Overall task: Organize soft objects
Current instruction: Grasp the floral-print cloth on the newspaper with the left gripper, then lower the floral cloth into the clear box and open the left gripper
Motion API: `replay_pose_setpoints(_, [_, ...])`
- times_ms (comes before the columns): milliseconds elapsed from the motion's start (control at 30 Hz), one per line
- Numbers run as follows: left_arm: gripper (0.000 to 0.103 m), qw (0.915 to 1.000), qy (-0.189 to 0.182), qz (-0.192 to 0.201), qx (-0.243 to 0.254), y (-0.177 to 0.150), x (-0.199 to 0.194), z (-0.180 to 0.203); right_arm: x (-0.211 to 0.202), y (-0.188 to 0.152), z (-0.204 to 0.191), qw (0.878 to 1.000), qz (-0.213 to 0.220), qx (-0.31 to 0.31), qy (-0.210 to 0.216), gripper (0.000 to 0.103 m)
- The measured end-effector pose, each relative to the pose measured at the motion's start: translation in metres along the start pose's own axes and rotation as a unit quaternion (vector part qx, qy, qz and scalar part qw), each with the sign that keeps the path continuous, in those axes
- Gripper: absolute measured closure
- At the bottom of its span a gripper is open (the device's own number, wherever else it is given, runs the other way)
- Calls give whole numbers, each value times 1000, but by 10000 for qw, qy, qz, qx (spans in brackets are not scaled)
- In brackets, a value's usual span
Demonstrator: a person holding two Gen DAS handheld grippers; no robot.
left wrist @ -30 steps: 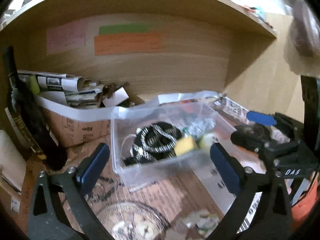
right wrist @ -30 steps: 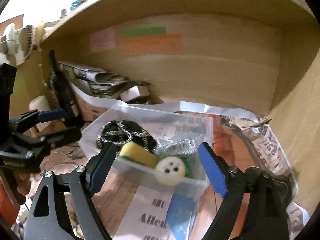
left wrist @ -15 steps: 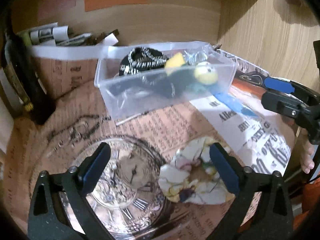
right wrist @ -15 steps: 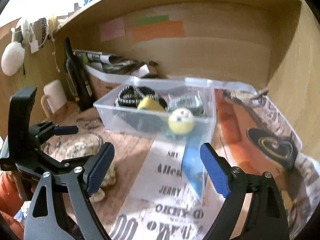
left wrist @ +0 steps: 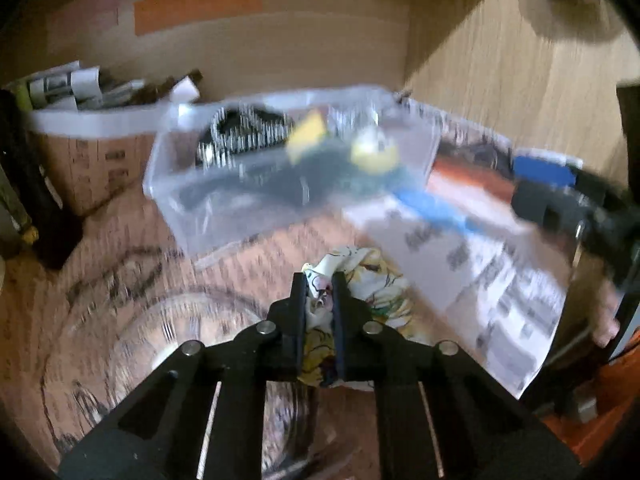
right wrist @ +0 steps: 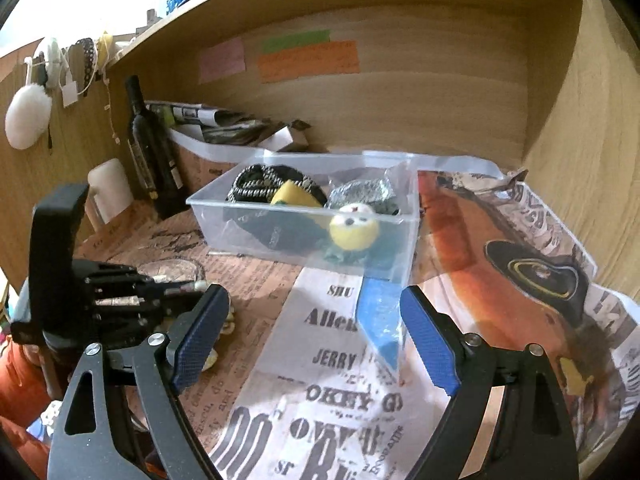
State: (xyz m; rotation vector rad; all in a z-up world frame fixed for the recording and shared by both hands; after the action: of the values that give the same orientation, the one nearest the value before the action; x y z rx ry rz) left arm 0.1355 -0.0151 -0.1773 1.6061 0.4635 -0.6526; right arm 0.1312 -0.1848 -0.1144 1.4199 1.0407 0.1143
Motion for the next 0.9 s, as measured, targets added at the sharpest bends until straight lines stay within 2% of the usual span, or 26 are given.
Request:
replay_pose_setpoints(233, [92, 9941, 257, 1015, -292, 78, -28, -13, -9, 15, 6, 9997, 250, 2, -47, 17])
replay_pose_setpoints(367, [92, 9890, 436, 1321, -510, 116, -20, -23, -13, 21, 11, 9994, 335, 39, -66, 17])
replay_pose_setpoints(467, [92, 9891, 376, 1250, -680, 139, 2, -28, -13, 24, 13, 9992, 383, 61, -76, 17])
replay_pose_setpoints(567, [92, 9912, 505, 1055, -621, 148, 28, -27, -12, 26, 13, 9991, 418, 80, -73, 17])
replay_pose_setpoints(733, [91, 9950, 625, 518, -580, 140, 74, -23, -9, 29, 13, 9989, 440, 126, -13, 17])
replay_pose_setpoints(833, [80, 9966, 474, 309, -604, 131, 80, -19, -7, 30, 12, 9990, 436, 110, -15, 17])
replay_pose_setpoints(900, [71, 9964, 431, 331, -653, 127, 75, -18, -6, 30, 13, 9990, 432, 89, -58, 17])
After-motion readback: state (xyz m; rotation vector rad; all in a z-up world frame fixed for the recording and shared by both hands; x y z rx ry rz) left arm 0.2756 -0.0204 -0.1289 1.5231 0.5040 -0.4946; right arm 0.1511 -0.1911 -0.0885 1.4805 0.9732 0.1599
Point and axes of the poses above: each gripper's, at about its wrist camera, not at the fingertips, and x roughly the way its jaws point, z to its right, y to its top, the point moved 7 cm from there along x, roughly the way its jaws point, and after that the axes turned 8 degrees about y, right-handed, at the moved point
